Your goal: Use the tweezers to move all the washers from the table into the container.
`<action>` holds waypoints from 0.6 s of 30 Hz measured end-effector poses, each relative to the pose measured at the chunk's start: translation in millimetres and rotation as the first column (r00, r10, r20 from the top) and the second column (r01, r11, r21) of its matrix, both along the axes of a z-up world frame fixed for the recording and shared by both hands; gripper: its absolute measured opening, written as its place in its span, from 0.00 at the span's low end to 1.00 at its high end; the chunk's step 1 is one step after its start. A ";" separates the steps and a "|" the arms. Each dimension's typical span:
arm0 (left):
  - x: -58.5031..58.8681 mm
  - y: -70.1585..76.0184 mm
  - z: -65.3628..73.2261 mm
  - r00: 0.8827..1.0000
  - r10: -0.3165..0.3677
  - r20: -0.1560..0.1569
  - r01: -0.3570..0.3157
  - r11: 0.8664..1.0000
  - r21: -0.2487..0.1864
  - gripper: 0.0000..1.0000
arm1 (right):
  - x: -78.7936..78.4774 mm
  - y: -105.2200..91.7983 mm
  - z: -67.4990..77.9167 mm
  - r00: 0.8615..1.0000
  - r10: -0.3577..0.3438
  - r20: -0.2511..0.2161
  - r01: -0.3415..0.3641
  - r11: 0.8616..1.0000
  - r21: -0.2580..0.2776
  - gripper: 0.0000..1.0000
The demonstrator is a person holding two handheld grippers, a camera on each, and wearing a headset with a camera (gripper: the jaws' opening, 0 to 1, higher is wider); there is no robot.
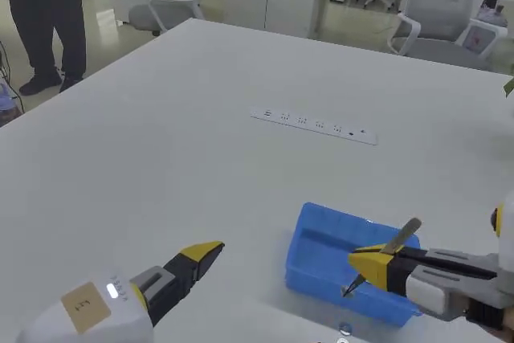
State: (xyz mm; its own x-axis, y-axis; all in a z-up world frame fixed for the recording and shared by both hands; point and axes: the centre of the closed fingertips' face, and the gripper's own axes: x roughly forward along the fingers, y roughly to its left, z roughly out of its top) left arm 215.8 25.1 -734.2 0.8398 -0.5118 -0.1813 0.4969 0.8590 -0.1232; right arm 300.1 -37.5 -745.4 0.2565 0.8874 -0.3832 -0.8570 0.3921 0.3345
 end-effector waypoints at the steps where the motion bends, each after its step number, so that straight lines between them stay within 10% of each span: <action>1: 0.1 0.2 0.2 1.000 0.001 0.001 -0.001 1.000 0.000 0.81 | 5.5 -0.7 0.3 1.000 -0.009 0.002 0.010 1.000 -0.002 0.03; 18: 2.2 2.6 8.5 1.000 0.017 0.021 -0.016 0.998 -0.059 0.87 | 67.2 -4.7 -51.5 0.980 -0.178 -0.089 0.169 0.980 -0.102 0.03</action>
